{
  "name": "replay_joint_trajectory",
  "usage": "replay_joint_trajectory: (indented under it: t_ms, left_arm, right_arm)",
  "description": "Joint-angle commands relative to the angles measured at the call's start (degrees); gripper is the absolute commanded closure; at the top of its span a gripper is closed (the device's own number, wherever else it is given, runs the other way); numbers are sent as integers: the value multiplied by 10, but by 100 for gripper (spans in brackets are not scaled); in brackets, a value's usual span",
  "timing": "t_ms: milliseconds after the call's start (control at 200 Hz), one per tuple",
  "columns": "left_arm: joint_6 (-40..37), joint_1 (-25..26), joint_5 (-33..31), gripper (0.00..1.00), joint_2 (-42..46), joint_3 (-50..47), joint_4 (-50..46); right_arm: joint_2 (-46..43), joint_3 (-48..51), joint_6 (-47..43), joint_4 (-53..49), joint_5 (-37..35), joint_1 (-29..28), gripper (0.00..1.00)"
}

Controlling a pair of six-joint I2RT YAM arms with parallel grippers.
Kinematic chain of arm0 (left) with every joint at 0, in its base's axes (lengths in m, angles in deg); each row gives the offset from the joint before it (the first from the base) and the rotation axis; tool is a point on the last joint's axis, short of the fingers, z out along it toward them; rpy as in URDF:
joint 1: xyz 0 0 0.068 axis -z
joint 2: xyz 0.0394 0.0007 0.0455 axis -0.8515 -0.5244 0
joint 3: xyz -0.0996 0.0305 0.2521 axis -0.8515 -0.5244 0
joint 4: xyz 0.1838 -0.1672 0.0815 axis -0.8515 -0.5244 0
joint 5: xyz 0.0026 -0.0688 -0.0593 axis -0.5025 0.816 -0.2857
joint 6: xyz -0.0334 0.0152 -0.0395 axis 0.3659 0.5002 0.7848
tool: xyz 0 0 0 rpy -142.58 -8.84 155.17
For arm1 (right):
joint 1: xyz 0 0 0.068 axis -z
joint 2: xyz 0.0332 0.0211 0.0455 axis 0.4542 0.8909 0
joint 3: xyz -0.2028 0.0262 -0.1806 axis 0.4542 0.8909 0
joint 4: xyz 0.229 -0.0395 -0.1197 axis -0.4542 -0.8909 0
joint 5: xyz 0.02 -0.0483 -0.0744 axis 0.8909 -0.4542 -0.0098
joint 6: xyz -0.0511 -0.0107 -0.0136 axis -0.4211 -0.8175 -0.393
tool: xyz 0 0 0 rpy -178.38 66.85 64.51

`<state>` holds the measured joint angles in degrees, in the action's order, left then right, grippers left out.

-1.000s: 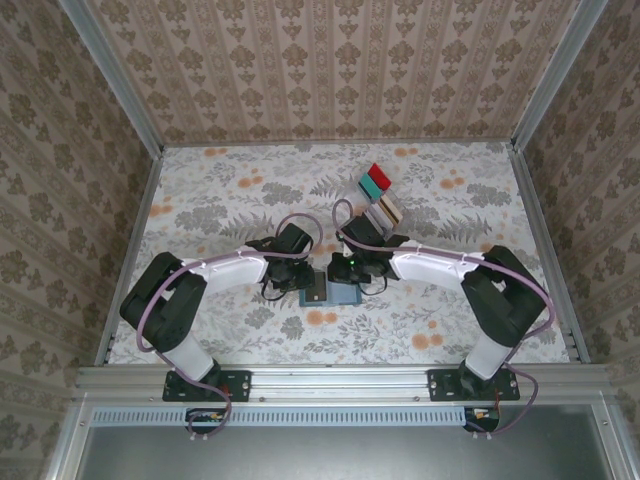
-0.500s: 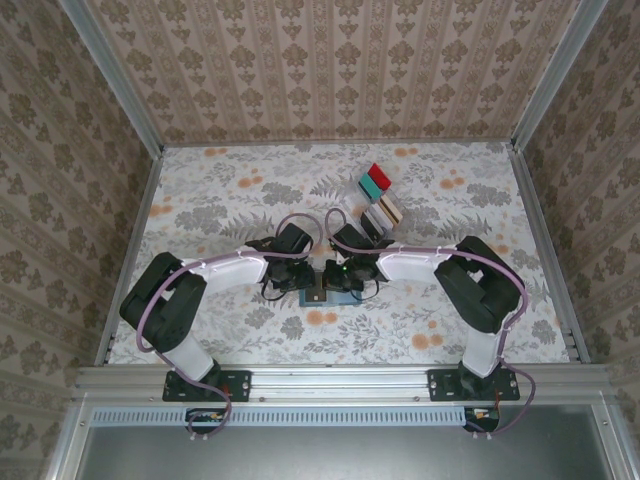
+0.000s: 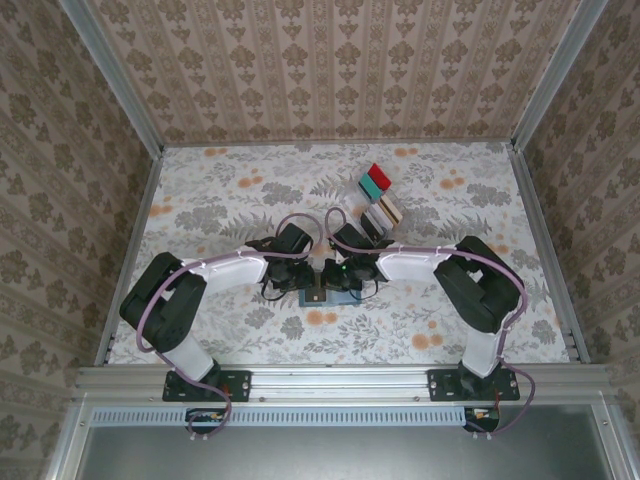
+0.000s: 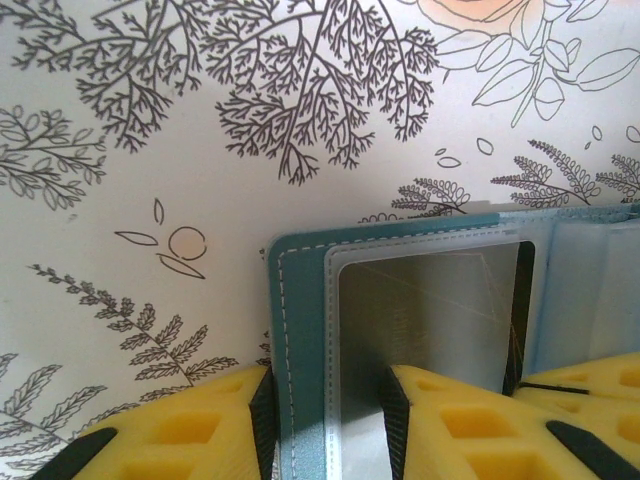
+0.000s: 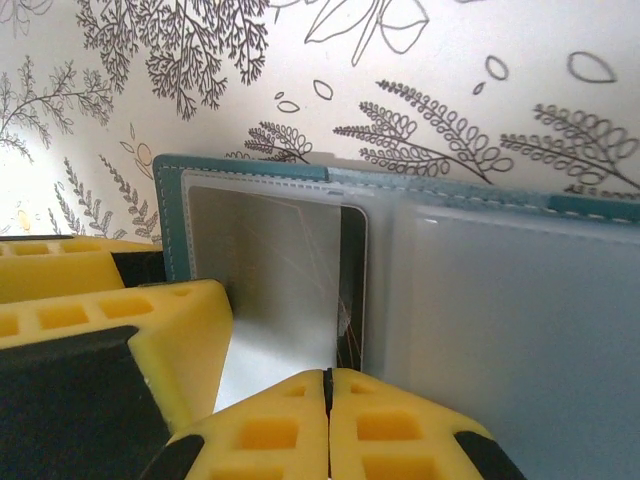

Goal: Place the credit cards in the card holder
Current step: Insert the credit card into the card slot.

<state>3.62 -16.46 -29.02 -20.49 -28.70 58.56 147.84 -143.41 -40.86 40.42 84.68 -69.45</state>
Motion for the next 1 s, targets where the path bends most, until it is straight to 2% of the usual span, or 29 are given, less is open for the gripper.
replay_joint_trajectory:
  t_ms: [0, 495, 700, 840, 995]
  left_arm:
    - [0, 4, 6, 65, -3, -8, -14]
    - [0, 3, 13, 65, -3, -8, -5]
    - [2, 3, 9, 65, -2, -11, -6]
    - [2, 3, 5, 63, 6, -15, -3]
    - [-1, 3, -1, 63, 11, -13, -7]
  right_arm:
    - [-19, -11, -14, -38, -30, -4, 92]
    - [29, -37, -14, -36, -1, -15, 92]
    - [-5, -32, -20, -58, -31, -15, 91]
    - [-44, -28, -32, -85, -76, -12, 90]
    - [-48, -17, -46, -131, -115, -1, 89]
